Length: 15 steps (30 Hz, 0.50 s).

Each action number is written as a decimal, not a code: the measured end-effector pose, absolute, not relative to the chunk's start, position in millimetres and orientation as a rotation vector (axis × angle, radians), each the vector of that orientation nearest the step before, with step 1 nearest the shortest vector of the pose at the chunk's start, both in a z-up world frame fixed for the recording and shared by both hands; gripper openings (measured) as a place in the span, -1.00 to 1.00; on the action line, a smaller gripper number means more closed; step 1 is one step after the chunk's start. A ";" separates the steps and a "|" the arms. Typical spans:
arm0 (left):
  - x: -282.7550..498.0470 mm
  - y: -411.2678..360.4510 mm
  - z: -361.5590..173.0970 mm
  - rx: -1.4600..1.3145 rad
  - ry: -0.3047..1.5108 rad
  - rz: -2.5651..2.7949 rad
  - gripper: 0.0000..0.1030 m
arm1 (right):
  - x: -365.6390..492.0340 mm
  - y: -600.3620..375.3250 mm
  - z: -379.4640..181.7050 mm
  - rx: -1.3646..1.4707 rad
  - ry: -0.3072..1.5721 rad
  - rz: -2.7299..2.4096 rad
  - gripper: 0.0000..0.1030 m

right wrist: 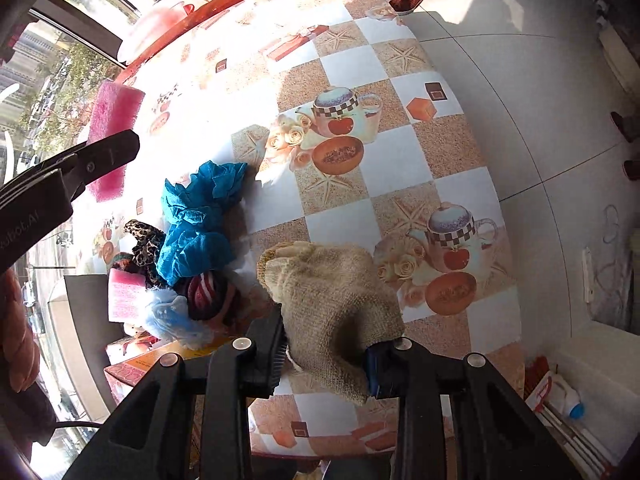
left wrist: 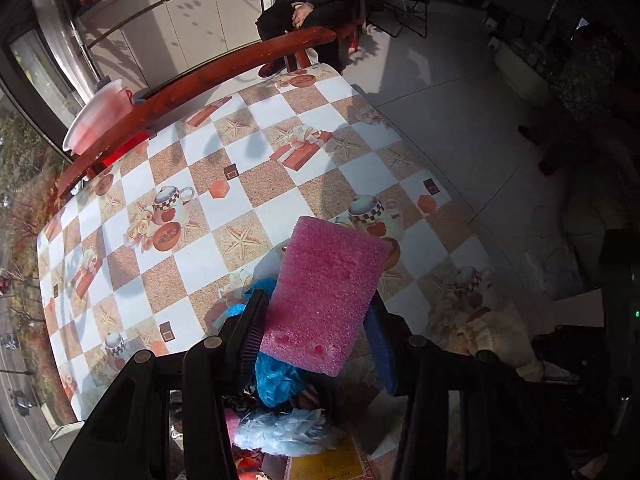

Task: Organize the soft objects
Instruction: 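Carry the pink sponge and beige glove over the open white box with both grippers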

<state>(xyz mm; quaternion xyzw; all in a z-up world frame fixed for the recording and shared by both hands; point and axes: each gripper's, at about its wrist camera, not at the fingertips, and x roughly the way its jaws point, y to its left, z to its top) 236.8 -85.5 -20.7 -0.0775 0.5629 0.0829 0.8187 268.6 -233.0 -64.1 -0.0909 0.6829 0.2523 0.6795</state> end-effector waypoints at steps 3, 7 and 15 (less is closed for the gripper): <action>224.9 -116.0 -7.8 -0.146 1.190 0.133 0.00 | 281.2 -241.1 -63.3 -0.203 1.532 0.573 -0.37; 208.4 -153.3 1.3 -0.122 1.194 0.095 0.00 | 275.5 -259.9 -55.5 -0.207 1.528 0.585 -0.37; 165.1 -215.3 8.8 -0.019 1.231 -0.017 0.00 | 254.8 -296.0 -44.0 -0.288 1.512 0.630 -0.37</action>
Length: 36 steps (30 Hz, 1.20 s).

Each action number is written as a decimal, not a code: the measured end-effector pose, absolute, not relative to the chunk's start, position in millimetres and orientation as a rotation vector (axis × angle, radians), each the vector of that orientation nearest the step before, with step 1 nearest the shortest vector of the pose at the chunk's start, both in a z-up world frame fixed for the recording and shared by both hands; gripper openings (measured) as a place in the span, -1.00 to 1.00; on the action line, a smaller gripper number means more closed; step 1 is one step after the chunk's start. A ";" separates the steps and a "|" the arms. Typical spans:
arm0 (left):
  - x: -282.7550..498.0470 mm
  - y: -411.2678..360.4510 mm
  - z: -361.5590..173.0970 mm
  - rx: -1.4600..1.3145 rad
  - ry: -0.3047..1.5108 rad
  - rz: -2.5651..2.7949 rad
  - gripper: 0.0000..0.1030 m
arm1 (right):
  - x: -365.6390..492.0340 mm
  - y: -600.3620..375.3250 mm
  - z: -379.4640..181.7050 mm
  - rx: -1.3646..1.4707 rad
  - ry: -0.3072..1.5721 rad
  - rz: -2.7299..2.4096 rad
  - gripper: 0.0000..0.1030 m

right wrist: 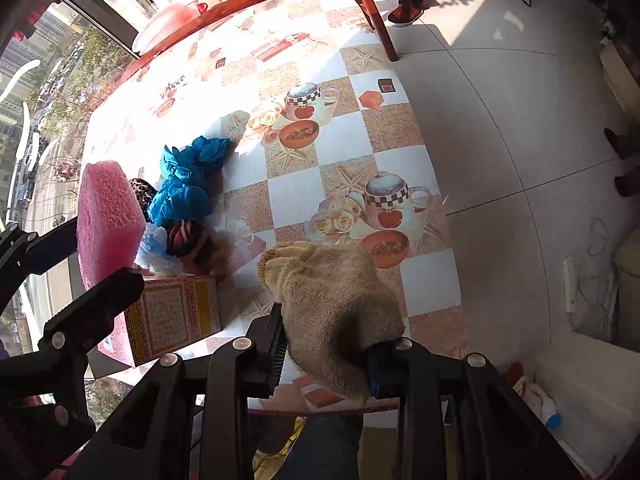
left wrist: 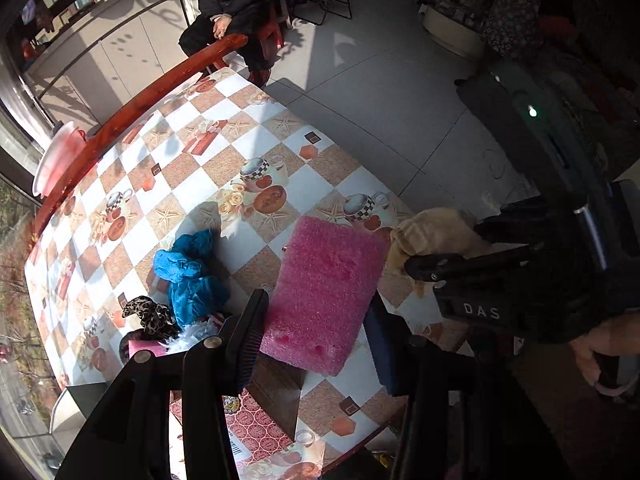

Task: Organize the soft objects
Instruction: 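Carry the pink sponge and beige glove over the open white box with both grippers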

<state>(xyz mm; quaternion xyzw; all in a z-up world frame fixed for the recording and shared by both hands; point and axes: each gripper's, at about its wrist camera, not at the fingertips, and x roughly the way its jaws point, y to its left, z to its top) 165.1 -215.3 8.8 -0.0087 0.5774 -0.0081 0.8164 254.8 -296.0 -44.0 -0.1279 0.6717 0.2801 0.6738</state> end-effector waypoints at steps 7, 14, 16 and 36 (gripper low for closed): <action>123.0 -244.7 3.1 0.015 1.279 -0.042 0.00 | 230.7 -309.4 -47.9 -0.369 1.515 0.710 -0.37; 83.0 -248.6 8.7 0.012 1.280 -0.006 0.00 | 196.6 -300.5 -57.0 -0.469 1.531 0.852 -0.37; 68.8 -244.7 11.5 0.025 1.275 0.011 0.00 | 185.0 -295.0 -58.0 -0.502 1.539 0.888 -0.37; -102.2 -90.8 22.1 -0.110 1.203 0.308 0.00 | 11.7 -180.8 -27.0 -0.763 1.416 1.196 -0.37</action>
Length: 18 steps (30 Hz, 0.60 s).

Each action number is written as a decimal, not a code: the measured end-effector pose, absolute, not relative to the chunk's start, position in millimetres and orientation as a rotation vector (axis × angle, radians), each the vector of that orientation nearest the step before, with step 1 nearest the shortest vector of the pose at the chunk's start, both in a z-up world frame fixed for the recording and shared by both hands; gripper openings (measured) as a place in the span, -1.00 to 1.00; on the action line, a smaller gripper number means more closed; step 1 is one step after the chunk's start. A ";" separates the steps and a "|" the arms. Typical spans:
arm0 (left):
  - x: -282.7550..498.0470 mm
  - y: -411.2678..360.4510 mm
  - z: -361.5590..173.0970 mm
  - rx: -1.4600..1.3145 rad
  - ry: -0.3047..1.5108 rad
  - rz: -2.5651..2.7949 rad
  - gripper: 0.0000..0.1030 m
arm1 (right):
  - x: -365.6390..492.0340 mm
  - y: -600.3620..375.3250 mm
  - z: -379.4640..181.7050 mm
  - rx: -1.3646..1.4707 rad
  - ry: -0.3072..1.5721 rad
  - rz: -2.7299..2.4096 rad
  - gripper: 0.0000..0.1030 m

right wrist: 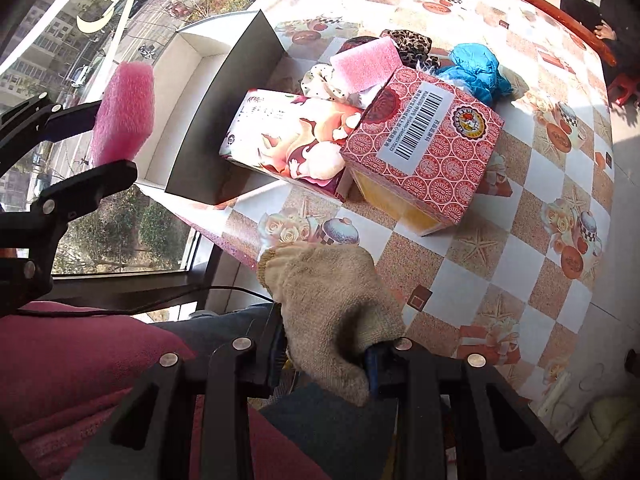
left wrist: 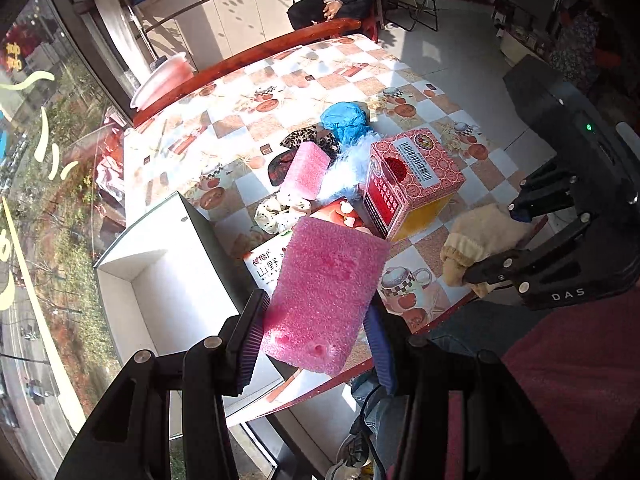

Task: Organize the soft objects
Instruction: 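Carry the pink sponge and beige glove over the open white box with both grippers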

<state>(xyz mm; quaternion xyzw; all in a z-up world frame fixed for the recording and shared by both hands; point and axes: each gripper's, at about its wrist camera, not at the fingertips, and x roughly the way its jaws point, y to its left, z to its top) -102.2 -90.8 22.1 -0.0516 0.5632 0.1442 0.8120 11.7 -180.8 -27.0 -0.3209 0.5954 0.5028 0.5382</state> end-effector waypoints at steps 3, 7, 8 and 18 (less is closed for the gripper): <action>-119.9 -70.9 22.8 -0.133 1.188 0.389 0.00 | -2.8 -156.2 -15.8 -0.766 1.373 1.223 -0.37; -145.9 -40.3 23.8 -0.187 1.166 0.508 0.00 | -16.4 -121.6 -2.4 -0.741 1.327 1.250 -0.37; -151.1 -33.8 23.1 -0.199 1.165 0.539 0.00 | -19.3 -112.5 1.4 -0.731 1.319 1.258 -0.36; -194.2 13.4 16.0 -0.348 1.133 0.720 0.00 | -48.7 -33.4 27.1 -0.648 1.285 1.319 -0.36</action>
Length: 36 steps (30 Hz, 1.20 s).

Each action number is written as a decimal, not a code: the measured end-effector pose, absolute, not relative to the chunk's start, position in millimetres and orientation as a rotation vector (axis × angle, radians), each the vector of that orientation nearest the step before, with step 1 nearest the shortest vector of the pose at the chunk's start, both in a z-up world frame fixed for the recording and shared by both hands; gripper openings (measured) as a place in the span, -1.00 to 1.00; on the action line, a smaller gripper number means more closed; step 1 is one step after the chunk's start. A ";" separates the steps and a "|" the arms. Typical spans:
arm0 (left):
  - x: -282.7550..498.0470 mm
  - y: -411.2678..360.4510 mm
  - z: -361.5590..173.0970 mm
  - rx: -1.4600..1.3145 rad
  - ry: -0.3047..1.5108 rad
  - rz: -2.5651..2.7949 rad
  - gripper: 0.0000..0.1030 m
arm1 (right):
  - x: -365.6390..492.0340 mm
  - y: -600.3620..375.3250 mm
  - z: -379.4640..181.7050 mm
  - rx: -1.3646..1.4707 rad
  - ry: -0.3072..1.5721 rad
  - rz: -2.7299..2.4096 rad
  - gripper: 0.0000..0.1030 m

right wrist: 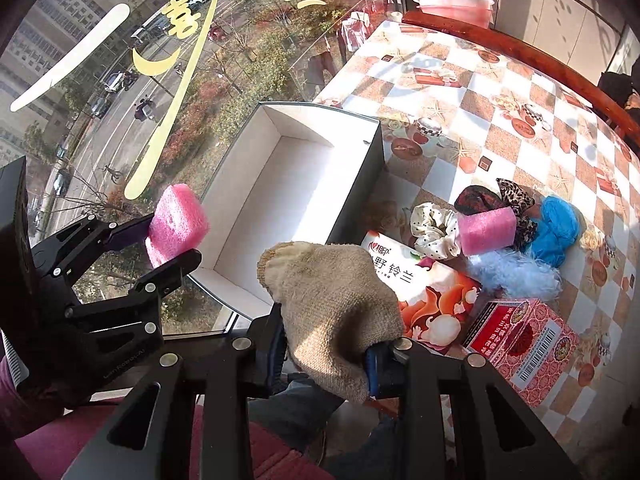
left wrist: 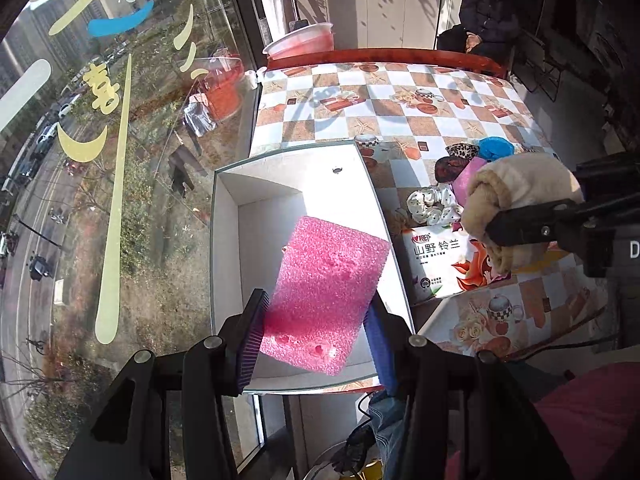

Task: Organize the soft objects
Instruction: 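Carry the pink sponge and beige glove over the open white box with both grippers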

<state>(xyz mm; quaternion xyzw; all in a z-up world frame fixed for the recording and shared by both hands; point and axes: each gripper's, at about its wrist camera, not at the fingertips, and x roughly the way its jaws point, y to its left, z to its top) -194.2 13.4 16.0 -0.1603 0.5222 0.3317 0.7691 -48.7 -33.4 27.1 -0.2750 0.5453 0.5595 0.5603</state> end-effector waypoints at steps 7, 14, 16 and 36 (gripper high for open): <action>-198.8 20.6 5.7 -0.364 1.146 0.749 0.00 | -63.8 -24.4 12.8 -0.646 1.323 1.280 -0.36; -196.4 24.2 5.1 -0.346 1.148 0.741 0.00 | -65.4 -19.7 8.1 -0.657 1.341 1.266 -0.36; -197.3 26.3 4.8 -0.350 1.149 0.741 0.00 | -66.9 -18.1 7.6 -0.664 1.341 1.269 -0.36; -208.6 40.6 0.5 -0.407 1.129 0.786 0.00 | -71.3 -2.7 1.7 -0.697 1.358 1.277 -0.36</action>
